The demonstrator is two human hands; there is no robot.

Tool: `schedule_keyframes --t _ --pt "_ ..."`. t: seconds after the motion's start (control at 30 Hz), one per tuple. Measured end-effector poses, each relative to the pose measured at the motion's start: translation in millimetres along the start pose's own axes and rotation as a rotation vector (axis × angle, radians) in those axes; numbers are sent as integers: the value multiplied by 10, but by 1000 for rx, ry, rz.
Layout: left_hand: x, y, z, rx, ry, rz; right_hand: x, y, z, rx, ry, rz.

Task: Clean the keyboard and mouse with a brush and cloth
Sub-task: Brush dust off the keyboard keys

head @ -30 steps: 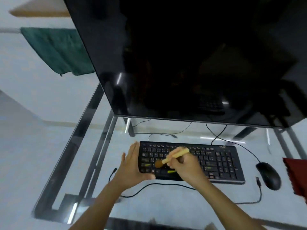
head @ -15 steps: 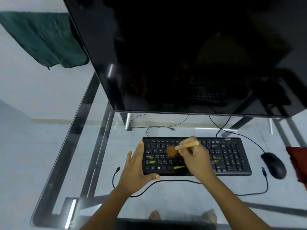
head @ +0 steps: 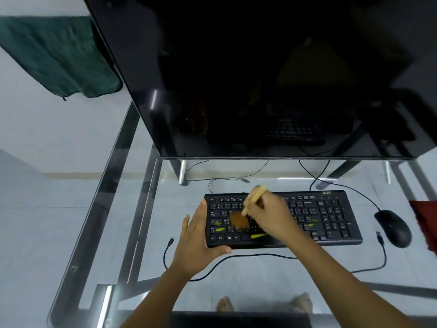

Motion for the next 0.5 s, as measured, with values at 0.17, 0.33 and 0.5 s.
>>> schedule_keyframes --t 0.17,0.33,0.5 --pt "-10 1 -34 19 2 5 -71 -168 -244 60 -111 60" --pt "-20 1 -24 13 -16 12 -125 -263 -421 141 -30 160" --pt "-22 16 -43 41 -42 10 -436 -233 -442 103 3 -73"
Point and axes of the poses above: each hand's wrist, its own y-axis away from the middle knuckle, its own x-axis out of the back of the hand, z = x × y, the point moved 6 cm from there along -y, towards the middle knuckle, and after that the axes turned 1 degree about y, right-handed, at the moved point
